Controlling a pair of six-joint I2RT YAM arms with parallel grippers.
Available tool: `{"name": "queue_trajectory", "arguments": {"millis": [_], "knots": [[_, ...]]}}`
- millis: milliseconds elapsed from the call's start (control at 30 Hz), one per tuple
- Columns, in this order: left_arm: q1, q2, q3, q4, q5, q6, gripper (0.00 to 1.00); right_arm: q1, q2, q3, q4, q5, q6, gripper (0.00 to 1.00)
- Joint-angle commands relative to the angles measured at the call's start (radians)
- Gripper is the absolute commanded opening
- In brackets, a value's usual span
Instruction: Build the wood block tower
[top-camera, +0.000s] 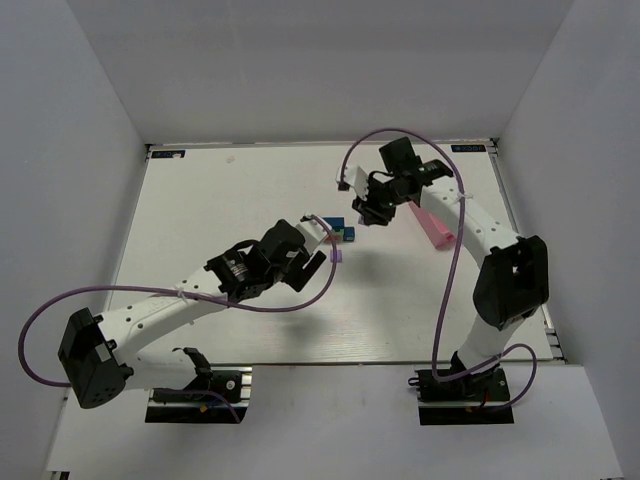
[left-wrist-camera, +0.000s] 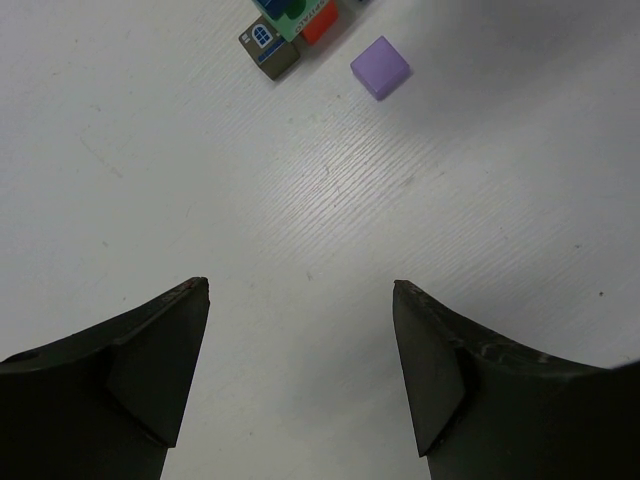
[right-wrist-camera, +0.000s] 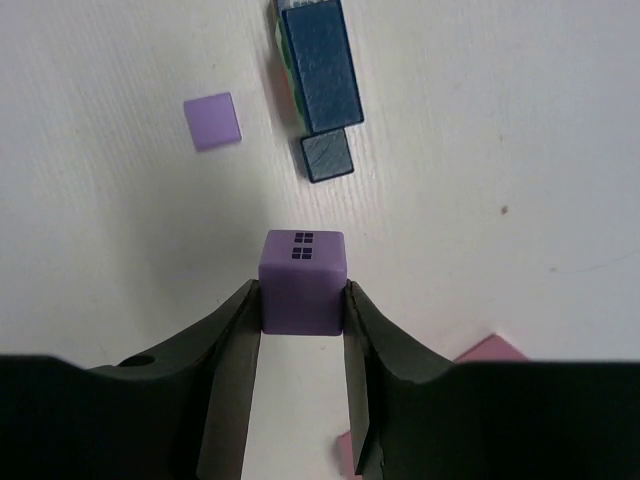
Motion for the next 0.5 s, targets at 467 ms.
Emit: {"name": "queue_trajectory", "arguments": {"millis": [467], "knots": [[0.014,-0.093,-0.017,0.010,-0.038,-0.002,0.84,0.085,0.296,0.463,-0.237,-0.041,-0.155,0.08]]}}
